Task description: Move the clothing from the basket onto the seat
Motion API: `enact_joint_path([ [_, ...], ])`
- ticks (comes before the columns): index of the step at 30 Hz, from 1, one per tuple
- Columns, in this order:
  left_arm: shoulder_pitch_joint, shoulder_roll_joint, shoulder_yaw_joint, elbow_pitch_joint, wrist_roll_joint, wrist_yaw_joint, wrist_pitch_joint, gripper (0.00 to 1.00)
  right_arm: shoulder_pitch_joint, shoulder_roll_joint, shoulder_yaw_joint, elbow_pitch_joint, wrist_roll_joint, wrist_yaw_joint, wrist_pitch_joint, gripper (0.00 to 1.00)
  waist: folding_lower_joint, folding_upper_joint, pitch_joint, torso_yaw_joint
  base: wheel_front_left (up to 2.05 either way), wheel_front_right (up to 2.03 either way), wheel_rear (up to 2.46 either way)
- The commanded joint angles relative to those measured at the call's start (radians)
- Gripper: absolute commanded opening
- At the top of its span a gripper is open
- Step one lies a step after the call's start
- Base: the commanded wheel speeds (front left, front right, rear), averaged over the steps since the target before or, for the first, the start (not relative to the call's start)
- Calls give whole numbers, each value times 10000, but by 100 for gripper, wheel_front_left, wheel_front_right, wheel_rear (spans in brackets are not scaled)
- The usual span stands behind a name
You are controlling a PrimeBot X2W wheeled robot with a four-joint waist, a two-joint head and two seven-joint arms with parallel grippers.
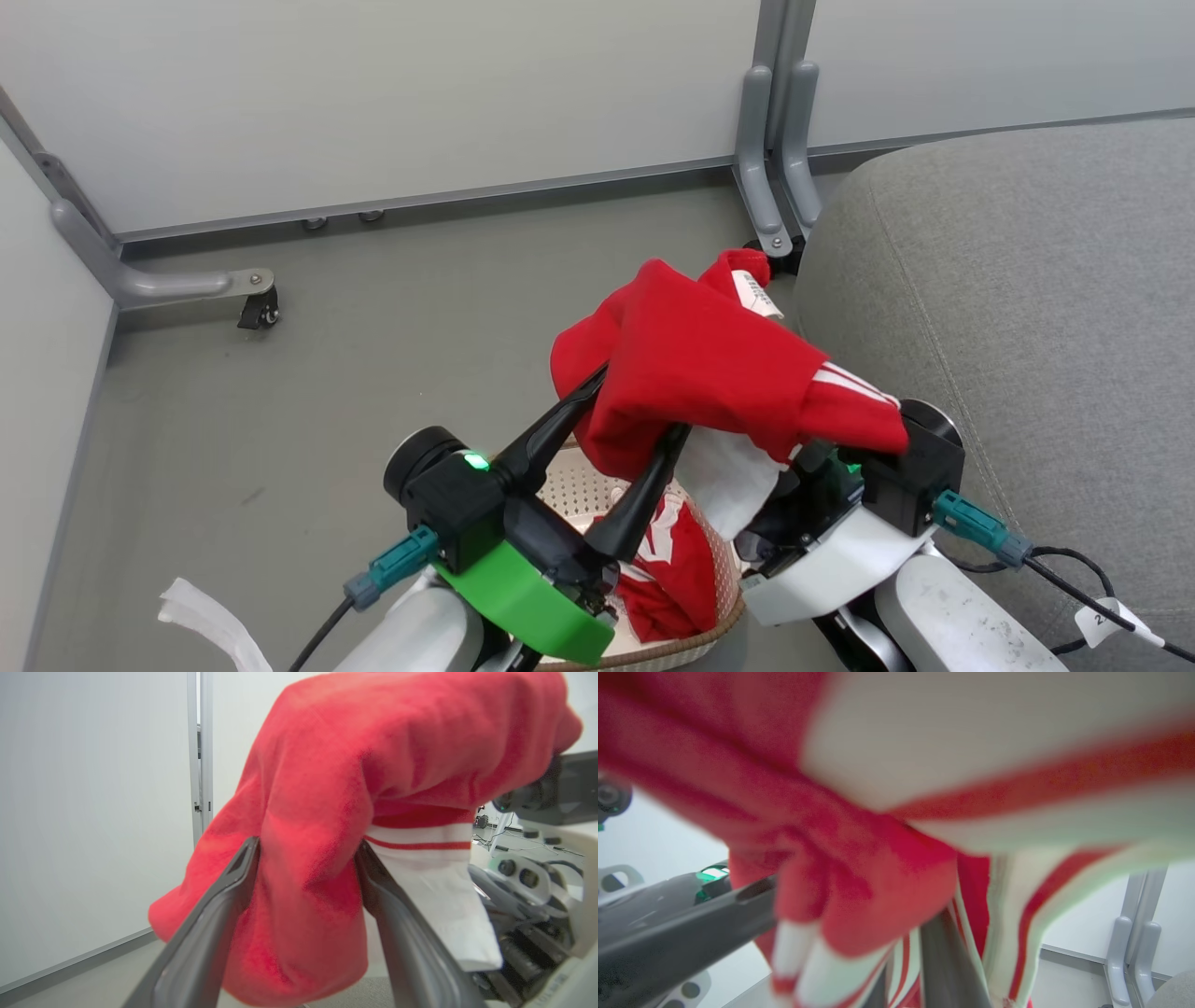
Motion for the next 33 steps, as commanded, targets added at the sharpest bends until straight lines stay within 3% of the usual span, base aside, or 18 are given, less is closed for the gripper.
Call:
enact_joint_path([
  [1,116,84,-45,-37,51,-21,13,100,62,53,-49,-38,37,-3,-32,0,0,0,-11,-5,0,0,0],
  [20,788,1065,244,-413,147,-22,13,100,475,406,-1054,-485,15,-3,-31,0,0,0,-320,263,0,0,0],
  [26,1617,1354,1047,-42,264,-22,13,100,607,385,-1304,-556,-36,-3,-31,0,0,0,-426,464,0,0,0],
  [33,2689,1092,2609,1058,714,-22,12,100,841,343,-1649,-654,-90,-3,-31,0,0,0,-531,702,0,0,0],
])
